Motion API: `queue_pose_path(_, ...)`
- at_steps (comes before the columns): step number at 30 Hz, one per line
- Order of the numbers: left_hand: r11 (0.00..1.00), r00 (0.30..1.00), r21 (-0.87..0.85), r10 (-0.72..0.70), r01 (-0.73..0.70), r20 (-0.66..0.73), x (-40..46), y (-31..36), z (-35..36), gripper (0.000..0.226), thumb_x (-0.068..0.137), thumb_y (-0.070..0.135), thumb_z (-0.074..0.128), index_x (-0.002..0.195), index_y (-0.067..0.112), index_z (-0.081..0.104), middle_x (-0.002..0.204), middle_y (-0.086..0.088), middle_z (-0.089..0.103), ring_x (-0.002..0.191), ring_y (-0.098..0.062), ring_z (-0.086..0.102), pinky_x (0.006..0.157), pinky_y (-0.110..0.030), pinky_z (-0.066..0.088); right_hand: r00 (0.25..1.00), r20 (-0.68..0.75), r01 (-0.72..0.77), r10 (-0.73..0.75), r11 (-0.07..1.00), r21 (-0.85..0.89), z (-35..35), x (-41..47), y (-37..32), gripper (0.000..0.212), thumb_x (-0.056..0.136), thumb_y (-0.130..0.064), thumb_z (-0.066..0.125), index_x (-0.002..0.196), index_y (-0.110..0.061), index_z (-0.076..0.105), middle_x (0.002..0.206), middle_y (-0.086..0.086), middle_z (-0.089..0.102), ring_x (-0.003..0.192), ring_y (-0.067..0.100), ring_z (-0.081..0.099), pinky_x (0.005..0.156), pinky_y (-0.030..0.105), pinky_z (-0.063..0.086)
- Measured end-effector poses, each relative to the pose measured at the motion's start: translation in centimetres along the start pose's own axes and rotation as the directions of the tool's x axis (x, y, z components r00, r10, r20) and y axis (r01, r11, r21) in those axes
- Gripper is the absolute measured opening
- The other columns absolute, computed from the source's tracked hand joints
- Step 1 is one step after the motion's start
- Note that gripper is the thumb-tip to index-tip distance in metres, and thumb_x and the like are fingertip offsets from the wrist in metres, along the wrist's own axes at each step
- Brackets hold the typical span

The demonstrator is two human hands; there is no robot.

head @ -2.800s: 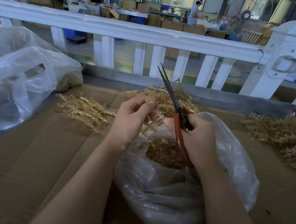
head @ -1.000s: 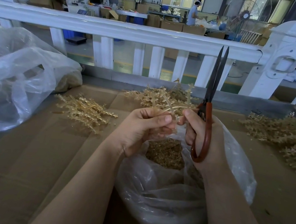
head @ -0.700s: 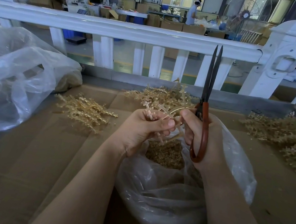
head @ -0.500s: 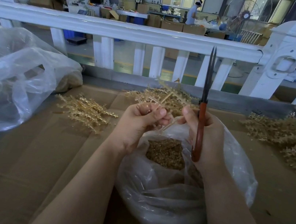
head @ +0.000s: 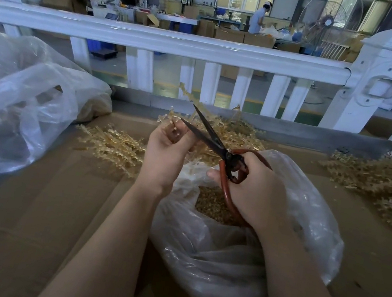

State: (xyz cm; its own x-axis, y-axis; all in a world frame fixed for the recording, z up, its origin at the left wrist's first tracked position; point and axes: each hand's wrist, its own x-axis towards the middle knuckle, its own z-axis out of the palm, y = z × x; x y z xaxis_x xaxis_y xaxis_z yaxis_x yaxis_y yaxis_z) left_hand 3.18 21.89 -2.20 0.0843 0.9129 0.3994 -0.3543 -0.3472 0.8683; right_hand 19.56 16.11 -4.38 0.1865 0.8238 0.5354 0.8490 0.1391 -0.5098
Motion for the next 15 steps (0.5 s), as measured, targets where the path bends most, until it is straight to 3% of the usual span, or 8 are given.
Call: queue_pose_path(15,1.000,0.998,0.003,-0.022,0.022,0.066,0.06,-0.09,-0.66,0.020,0.093,-0.007,0.056,0.103,-0.023,0.052,0.080,-0.014,0.058,0.073,-0.015,0.060,0.075,-0.023,0.050,1.000,0.012,-0.018,0.019,0.998,-0.061,-0.02,-0.02,-0.02,0.061,0.072,-0.082,0.054,0.098,-0.027,0.061,0.090,-0.018,0.065,0.082,0.004,0.059,0.067,0.023,0.050)
